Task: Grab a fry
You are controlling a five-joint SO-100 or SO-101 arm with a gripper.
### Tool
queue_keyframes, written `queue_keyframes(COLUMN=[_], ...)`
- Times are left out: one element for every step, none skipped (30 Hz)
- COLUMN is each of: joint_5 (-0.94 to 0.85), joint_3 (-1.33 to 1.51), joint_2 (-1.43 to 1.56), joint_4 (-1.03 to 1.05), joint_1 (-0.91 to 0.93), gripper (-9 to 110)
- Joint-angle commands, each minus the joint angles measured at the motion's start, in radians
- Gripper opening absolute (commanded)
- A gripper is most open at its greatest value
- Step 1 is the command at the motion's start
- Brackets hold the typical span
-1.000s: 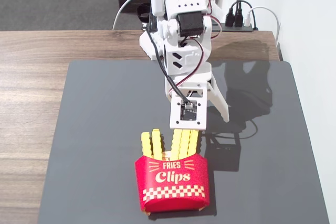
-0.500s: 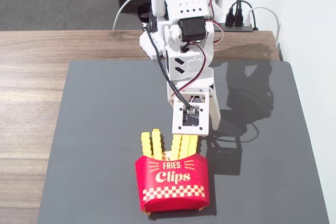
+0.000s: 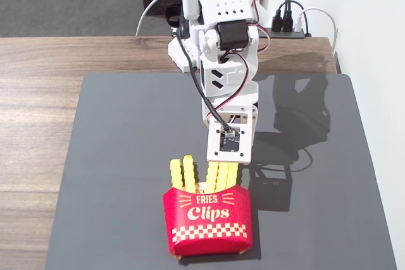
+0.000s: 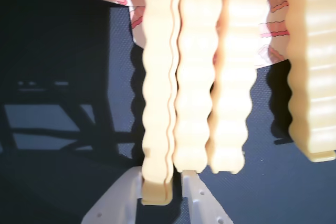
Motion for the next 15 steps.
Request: queue_keyframes(joint_5=[0.009, 0.011, 0.012, 0.015, 0.020, 0.023, 0.026, 0.028, 0.029, 0.031, 0.032, 0.034, 0.035, 0.037, 0.040], joint_3=[-0.017, -0.014, -0.011, -0.008, -0.008, -0.008, -0.008, -0.008, -0.006, -0.006, -0.006, -0.006, -0.006, -0.006, -0.006], joint_2=[0.020, 0.020, 0.023, 0.025, 0.028, 0.029, 0.032, 0.035, 0.037, 0.040, 0.041, 0.043, 0.049, 0.055, 0.067], joint_4=[-0.017, -0.020, -0.021, -0.023, -0.025, -0.025, -0.025, -0.023, -0.021, -0.018, -0.015, -0.009, 0.002, 0.014, 0.032], joint_1=[-0.005, -0.006, -0.008, -0.009, -0.009, -0.009, -0.011, -0.012, -0.014, -0.015, -0.017, -0.018, -0.021, -0.025, -0.029], gripper=[7, 7, 6, 4, 2, 1, 1, 1, 1, 1, 1, 1, 1, 1, 1])
